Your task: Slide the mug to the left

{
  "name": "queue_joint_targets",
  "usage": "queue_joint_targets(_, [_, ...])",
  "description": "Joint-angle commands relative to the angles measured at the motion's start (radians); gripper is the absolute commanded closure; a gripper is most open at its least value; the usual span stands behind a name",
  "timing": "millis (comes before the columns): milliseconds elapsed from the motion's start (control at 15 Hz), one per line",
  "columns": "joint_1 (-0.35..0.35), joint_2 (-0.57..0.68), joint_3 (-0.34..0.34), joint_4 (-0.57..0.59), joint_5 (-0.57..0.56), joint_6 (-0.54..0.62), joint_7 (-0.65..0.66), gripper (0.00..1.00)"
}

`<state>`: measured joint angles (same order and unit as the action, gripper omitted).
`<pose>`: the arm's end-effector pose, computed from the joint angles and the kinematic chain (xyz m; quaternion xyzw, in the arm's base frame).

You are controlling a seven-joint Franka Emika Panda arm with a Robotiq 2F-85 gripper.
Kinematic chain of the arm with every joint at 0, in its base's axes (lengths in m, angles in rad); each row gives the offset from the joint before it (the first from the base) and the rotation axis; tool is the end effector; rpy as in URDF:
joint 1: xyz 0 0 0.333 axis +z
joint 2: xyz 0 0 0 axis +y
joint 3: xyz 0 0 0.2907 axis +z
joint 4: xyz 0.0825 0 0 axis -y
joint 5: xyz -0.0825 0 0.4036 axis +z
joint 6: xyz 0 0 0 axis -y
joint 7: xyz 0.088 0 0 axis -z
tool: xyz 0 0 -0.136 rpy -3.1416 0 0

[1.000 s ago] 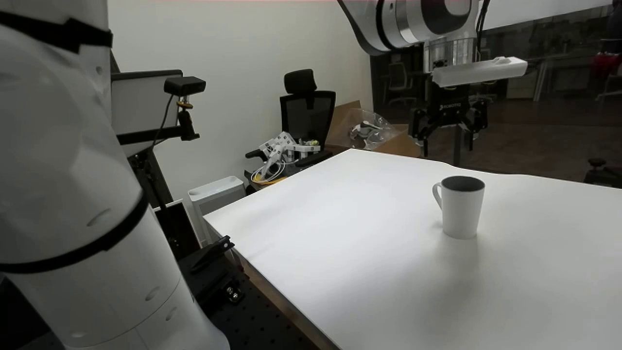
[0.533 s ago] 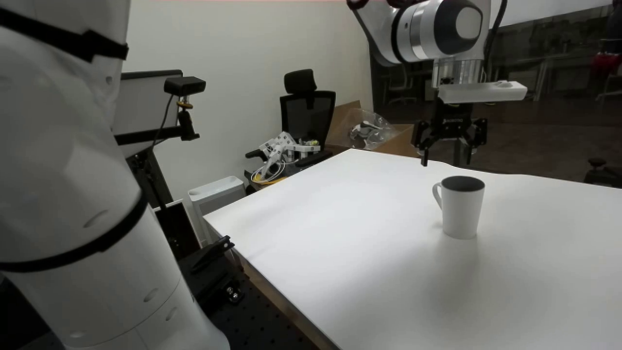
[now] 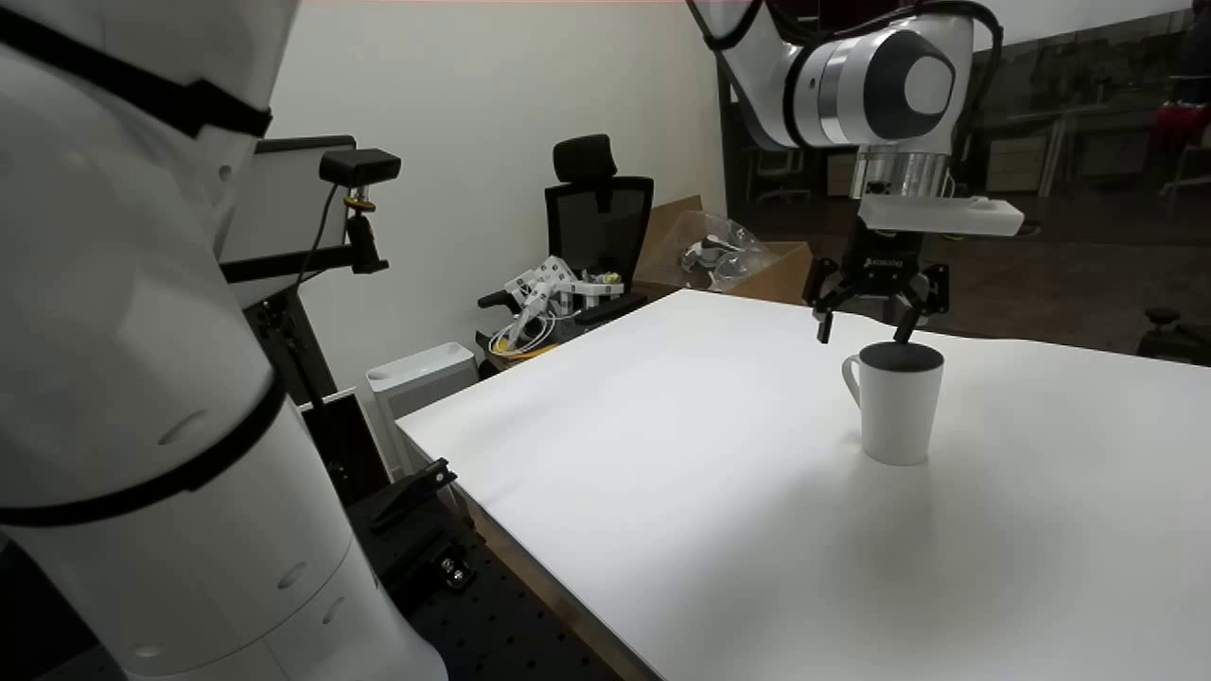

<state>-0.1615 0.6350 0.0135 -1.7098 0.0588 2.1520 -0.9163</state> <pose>0.6390 -0.0916 0.1448 -0.9296 -0.3549 0.0692 0.0721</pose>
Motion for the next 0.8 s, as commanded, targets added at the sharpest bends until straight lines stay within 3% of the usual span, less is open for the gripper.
queue_joint_targets(0, [-0.005, 0.075, 0.002, 0.106, -0.007, -0.054, 0.078, 0.00])
queue_joint_targets(67, [-0.008, 0.085, 0.005, 0.117, -0.001, -0.051, 0.091, 0.25])
queue_joint_targets(200, [-0.010, 0.098, 0.007, 0.135, -0.005, -0.053, 0.111, 0.33])
queue_joint_targets(733, [-0.012, 0.086, 0.017, 0.139, -0.003, -0.038, 0.153, 0.89])
